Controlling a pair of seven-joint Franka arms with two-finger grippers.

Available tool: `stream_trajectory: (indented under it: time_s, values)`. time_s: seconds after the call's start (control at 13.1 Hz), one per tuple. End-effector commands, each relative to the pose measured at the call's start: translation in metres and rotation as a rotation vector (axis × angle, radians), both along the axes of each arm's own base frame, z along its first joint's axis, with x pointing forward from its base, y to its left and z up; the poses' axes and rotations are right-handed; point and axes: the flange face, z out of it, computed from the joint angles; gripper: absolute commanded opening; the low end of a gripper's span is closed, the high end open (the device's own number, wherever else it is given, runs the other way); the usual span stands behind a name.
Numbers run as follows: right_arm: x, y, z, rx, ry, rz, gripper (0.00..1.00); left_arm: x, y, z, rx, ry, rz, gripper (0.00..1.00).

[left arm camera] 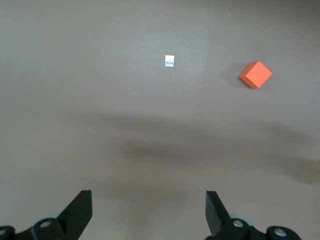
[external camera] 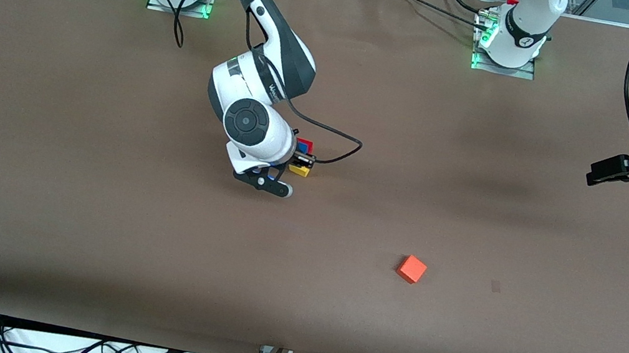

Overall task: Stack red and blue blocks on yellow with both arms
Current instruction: 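Lower the blue cube onto the red cube with the right gripper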

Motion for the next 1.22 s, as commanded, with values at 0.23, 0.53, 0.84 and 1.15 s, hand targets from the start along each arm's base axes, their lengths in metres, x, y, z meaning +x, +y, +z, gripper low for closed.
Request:
stream_trajectory:
  time_s: [0.23, 0.53, 0.84, 1.15]
  values:
    - [-0.012, 0.009, 0.001, -0.001, 0.025, -0.018, 0.19, -0.001, 0.005, 0.004, -0.021, -0.013, -0.024, 1.0]
    - [-0.019, 0.014, -0.005, -0.008, 0.03, -0.007, 0.19, 0.001, 0.007, 0.001, -0.026, -0.01, -0.049, 1.0]
    - [-0.023, 0.016, -0.009, -0.015, 0.03, 0.001, 0.2, 0.001, 0.007, 0.002, -0.026, -0.012, -0.049, 1.0]
    - [-0.022, 0.014, -0.01, -0.022, 0.027, 0.01, 0.83, 0.001, 0.012, 0.002, -0.028, -0.014, -0.039, 1.0]
